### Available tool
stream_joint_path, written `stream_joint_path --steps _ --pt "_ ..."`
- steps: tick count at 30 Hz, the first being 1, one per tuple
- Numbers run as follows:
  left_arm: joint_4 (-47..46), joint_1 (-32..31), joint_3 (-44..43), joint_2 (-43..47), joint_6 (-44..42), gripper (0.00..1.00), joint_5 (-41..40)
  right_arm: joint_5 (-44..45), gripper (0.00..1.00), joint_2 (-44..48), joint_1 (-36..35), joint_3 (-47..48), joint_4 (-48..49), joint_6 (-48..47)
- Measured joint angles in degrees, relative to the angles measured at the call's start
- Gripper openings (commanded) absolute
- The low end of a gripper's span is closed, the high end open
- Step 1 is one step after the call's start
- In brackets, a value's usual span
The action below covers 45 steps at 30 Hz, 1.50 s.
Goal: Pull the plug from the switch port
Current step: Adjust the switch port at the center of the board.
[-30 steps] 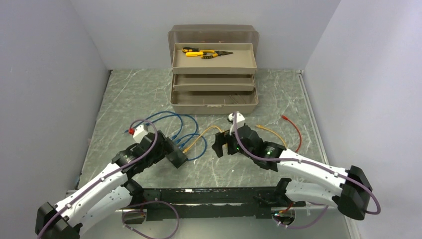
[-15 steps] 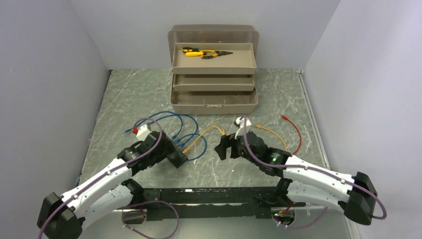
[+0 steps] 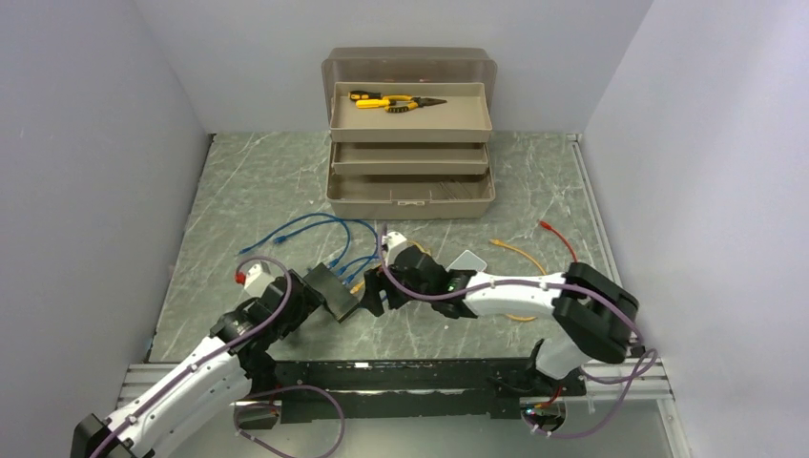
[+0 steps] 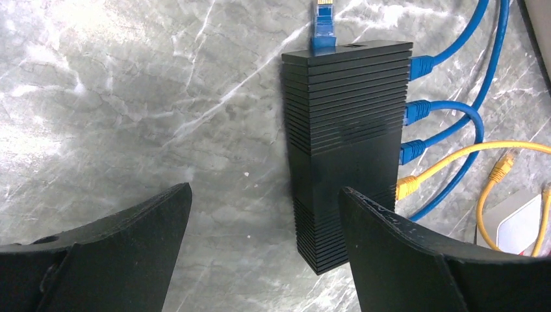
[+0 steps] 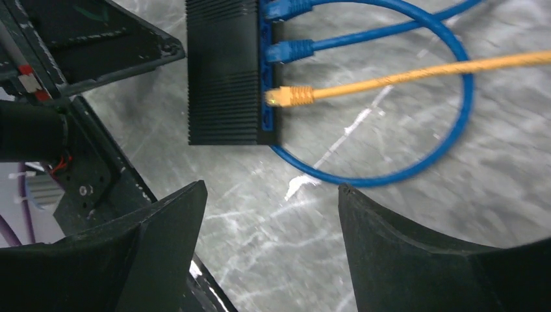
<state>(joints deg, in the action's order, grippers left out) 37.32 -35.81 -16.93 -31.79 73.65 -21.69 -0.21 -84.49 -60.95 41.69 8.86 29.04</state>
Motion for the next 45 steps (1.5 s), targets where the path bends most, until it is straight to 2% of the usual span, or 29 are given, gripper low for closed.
stream_joint_path --steps 4,12,16,19,26,30,37,45 --pt "-1.1 1.9 1.7 1.6 0.0 0.83 1.1 -3.5 0.69 -6.4 -0.5 3.5 2.7 -0.1" --pt "-7.3 9.8 4.1 2.6 -2.1 0.83 5.6 -7.6 0.65 -16.8 -0.8 10.4 5.0 0.0" --pt "-12.0 13.1 5.0 0.6 -3.3 0.81 9.0 -7.6 0.63 -19.6 -0.8 12.2 4.5 -0.1" --pt "-15.9 14.5 5.0 -2.7 -4.5 0.74 11.2 -7.5 0.60 -20.8 -0.9 13.0 4.0 0.1" --pt "-24.3 15.5 6.2 -8.0 -8.4 0.57 15.5 -8.9 0.44 -21.6 -0.9 13.6 5.0 1.2" --pt "-29.2 15.8 6.3 -11.0 -11.0 0.50 17.5 -9.3 0.41 -21.5 -0.6 13.4 5.5 1.4" --pt "-38.1 16.3 6.2 -17.3 -16.5 0.48 21.4 -9.0 0.41 -19.4 -0.3 11.2 5.9 1.4" --pt "-47.8 16.0 2.2 -29.7 -22.1 0.49 31.4 -7.4 0.45 -14.2 -0.3 6.3 4.0 1.2"
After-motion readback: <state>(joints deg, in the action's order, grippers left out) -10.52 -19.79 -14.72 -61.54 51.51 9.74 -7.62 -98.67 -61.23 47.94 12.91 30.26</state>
